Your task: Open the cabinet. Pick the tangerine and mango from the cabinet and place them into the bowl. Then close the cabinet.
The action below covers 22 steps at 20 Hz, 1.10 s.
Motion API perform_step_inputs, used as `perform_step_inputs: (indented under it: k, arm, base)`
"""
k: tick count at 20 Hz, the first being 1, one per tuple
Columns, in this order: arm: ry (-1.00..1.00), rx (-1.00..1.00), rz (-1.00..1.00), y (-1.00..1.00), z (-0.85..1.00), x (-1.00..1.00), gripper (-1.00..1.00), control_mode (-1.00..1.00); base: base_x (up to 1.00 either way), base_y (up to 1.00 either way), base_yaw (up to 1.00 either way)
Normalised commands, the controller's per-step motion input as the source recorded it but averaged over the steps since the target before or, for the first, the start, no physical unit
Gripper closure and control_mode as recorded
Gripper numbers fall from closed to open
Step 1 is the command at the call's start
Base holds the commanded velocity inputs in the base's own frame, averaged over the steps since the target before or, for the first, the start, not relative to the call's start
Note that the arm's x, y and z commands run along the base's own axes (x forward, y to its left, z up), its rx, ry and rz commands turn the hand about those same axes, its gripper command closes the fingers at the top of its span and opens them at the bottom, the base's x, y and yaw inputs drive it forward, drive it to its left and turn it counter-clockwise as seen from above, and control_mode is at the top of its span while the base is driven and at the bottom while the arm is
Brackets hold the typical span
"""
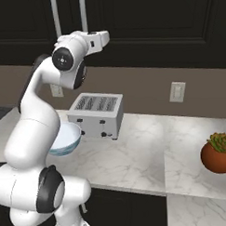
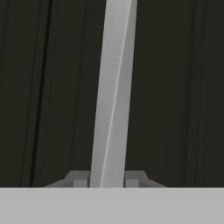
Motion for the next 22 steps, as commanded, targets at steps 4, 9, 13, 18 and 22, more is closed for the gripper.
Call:
perform_step_inputs:
  k: [4, 9, 13, 18, 22]
  arm:
    - [0.00, 0.00, 0.00, -0.28, 0.06, -0.01, 1.00, -1.00]
    - [0.03, 0.01, 0.00, -0.58, 0.26, -0.12, 1.00, -1.00]
    - [0.06, 0.02, 0.00, -0.75, 0.36, -0.34, 1.00, -1.00]
    - [0.02, 0.08, -0.01, -0.96, 0.33, -0.66, 1.00, -1.00]
    - [0.00, 0.12, -0.02, -1.00, 0.28, -0.77, 1.00, -1.00]
  base:
    - [0.00, 0.00, 0.00]
    - [0.00, 0.00, 0.00]
    - [0.00, 0.00, 0.00]
    - [0.00, 0.00, 0.00]
    - [0.00, 0.00, 0.00]
